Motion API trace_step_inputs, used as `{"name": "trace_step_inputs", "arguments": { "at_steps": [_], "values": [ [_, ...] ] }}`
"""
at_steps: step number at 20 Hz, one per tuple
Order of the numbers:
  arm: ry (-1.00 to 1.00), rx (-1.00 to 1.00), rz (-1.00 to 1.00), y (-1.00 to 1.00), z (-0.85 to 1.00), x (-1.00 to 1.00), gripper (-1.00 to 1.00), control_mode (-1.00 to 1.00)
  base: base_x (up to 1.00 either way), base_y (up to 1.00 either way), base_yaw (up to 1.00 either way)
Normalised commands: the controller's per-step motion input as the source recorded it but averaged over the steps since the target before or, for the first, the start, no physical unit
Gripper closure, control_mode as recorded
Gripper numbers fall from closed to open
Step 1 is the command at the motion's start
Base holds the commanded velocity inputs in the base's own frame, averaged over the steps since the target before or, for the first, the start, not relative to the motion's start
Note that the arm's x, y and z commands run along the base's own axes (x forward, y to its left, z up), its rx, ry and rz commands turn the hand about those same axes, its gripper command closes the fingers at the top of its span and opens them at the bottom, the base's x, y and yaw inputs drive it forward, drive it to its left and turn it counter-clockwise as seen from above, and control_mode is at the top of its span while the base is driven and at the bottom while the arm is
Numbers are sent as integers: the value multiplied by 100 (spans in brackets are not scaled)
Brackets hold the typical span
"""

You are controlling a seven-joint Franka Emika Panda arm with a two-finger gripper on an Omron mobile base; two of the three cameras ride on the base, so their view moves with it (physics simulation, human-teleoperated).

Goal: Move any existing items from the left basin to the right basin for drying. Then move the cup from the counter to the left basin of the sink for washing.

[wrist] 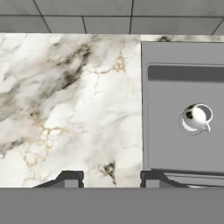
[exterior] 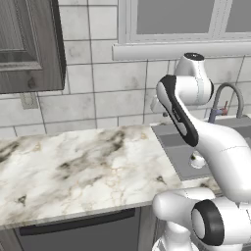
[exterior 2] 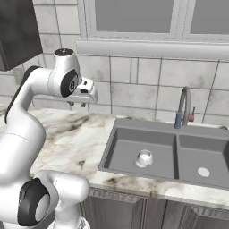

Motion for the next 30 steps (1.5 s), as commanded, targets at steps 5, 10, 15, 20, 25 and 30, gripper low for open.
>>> {"name": "trace_step_inputs", "arguments": {
  "at_steps": [5,10,15,20,25,30],
  "values": [
    [0,0,0,0,0,0,-100,100,0,0,0],
    [0,0,0,0,0,0,-100,100,0,0,0],
    [0,0,0,0,0,0,-100,100,-3,-26,0],
    [0,0,0,0,0,0,-100,100,-14,-64,0],
    [0,0,0,0,0,0,-100,100,-33,-75,0],
    [0,0,0,0,0,0,-100,100,-42,-74,0]
  ]
}}
